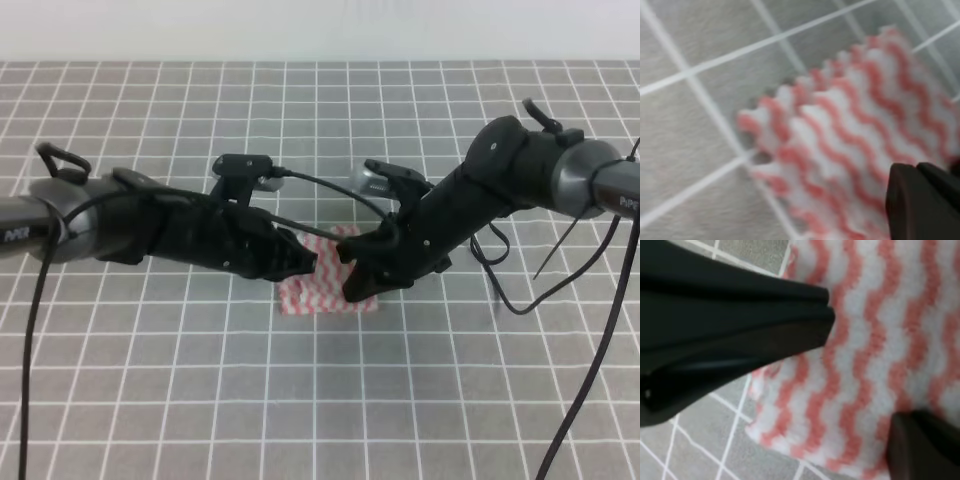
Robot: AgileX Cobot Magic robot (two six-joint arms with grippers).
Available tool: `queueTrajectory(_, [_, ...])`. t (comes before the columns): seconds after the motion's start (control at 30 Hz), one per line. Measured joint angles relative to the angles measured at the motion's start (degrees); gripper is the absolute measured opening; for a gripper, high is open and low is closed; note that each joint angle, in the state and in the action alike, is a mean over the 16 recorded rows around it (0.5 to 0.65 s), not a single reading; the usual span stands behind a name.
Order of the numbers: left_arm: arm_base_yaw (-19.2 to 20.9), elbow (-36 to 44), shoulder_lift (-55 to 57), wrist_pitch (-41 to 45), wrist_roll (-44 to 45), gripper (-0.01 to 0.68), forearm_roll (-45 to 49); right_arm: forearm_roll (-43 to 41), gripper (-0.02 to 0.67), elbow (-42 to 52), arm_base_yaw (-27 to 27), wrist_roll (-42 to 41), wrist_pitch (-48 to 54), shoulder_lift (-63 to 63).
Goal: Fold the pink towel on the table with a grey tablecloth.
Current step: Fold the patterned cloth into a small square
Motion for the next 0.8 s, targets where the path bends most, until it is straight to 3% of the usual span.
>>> queueTrajectory(0.37, [-0.11, 0.00, -1.11, -0.12, -0.71, -0.004, 2.49, 0.69, -0.015, -0.05, -0.78, -0.20, -1.87, -1.21])
queueTrajectory(0.8, [-0.11, 0.00, -1.72, 4.96, -9.95, -0.004, 13.11, 2.52, -0.015, -0.05, -3.18, -0.35, -7.53, -1.79])
